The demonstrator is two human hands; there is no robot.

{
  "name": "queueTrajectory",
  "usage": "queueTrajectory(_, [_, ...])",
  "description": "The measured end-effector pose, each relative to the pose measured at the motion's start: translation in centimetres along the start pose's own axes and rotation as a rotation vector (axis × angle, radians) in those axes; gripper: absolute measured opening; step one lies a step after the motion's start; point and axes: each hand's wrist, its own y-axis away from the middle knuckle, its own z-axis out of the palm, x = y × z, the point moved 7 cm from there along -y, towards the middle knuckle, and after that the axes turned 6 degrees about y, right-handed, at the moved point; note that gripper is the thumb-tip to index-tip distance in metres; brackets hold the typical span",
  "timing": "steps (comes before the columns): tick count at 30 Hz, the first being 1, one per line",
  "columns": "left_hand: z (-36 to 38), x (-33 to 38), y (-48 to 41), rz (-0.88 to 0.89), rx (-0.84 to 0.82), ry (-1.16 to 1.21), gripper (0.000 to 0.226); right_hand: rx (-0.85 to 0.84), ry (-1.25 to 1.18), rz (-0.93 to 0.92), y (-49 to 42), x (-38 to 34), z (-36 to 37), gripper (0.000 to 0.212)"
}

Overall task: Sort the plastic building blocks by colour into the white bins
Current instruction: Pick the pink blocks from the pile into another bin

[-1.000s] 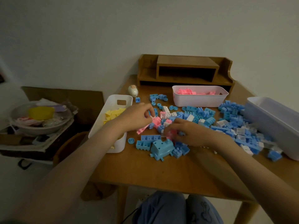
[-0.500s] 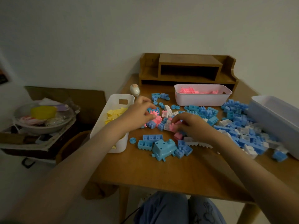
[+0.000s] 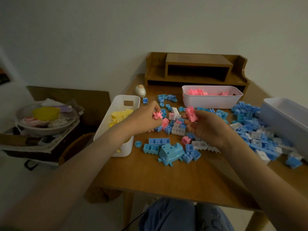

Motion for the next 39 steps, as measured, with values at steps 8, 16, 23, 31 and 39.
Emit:
queueTrajectory(8, [0.2,-0.4,-0.3,0.014,-0.015,-0.053,0.025,-0.048,-0.237,0.13,-0.6,1.1,0.1,0.047])
queueTrajectory(16, [0.8,-0.3,-0.5,0.007,-0.086,-0.235,0.027,-0.083,0.039,0.05,-0.5,0.6,0.4,0.017])
queueTrajectory(23, [1.3,3.1,-1.2,0.125,-0.071,-0.305,0.01,0.04,0.707,-0.078,-0.3,-0.5,0.4,0.01])
queueTrajectory(31, [1.5,6.9,-4.9,0.13,-0.16,-0.283,0.052,0.168,1.05,-0.268,-1.9,-5.6,-1.6,0.011])
queueTrajectory(39, [3.6,9.8,-14.4,0.256,-0.142,-0.241,0.042,0.608,1.383,-0.535,-6.9,-14.0,-8.4,0.019])
